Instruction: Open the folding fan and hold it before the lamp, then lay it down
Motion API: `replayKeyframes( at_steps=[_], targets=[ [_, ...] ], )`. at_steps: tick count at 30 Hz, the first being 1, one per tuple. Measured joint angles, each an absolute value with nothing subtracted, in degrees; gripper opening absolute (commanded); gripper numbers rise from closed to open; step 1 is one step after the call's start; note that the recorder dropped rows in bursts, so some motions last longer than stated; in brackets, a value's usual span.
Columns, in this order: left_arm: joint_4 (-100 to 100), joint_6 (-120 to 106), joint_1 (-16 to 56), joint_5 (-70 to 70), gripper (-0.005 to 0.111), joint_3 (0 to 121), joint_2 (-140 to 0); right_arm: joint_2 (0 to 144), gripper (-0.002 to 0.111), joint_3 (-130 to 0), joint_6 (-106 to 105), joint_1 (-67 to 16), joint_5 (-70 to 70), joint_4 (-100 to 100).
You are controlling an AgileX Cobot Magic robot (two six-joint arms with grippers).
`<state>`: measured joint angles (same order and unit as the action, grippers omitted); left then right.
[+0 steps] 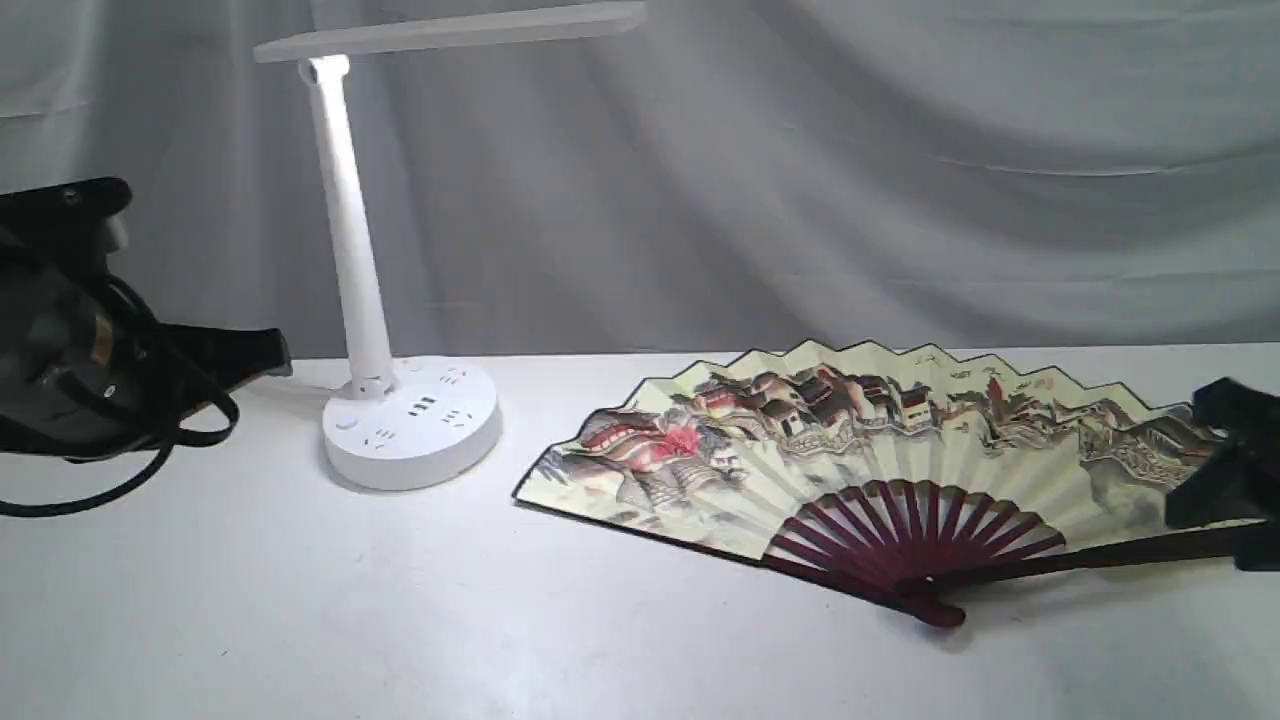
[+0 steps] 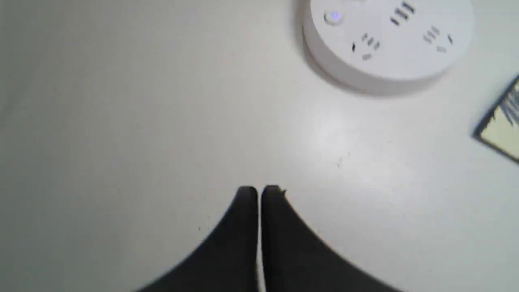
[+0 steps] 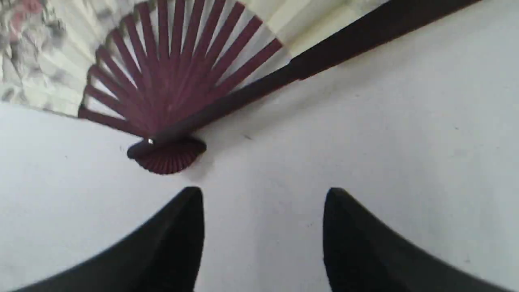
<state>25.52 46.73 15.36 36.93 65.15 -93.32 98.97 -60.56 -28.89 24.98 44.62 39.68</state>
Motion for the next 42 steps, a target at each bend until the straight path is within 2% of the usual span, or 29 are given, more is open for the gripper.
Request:
replayKeyframes(
  at_steps=[5, 11, 22, 24, 30, 42],
  targets=[
    [14.1, 30.9, 14.0, 41.7, 0.0, 65.2, -91.1, 99.0, 0.044, -60.6, -26.0, 17.8, 44.2, 30.8],
    [2.6, 15.2, 8.5, 50.0, 0.0, 65.2, -90.0, 99.0, 0.043, -60.6, -16.5, 12.1, 43.5, 16.4],
    [-0.5, 3.5, 4.1, 50.2, 0.0, 62.4, -89.9, 96.7, 0.042, -60.6, -13.1, 10.8, 46.7, 10.0],
    [-0.8, 2.6, 4.1, 48.9, 0.0, 62.4, -89.9, 96.4, 0.037, -60.6, -13.1, 10.8, 46.7, 9.9],
    [0.0, 0.0, 4.0, 47.9, 0.0, 62.4, -89.9, 96.4, 0.001, -60.6, -12.6, 10.8, 46.6, 6.7],
    [0.0, -1.4, 4.0, 48.3, 0.0, 62.3, -89.9, 96.4, 0.0, -60.6, -10.7, 10.8, 46.6, 3.6]
  ],
)
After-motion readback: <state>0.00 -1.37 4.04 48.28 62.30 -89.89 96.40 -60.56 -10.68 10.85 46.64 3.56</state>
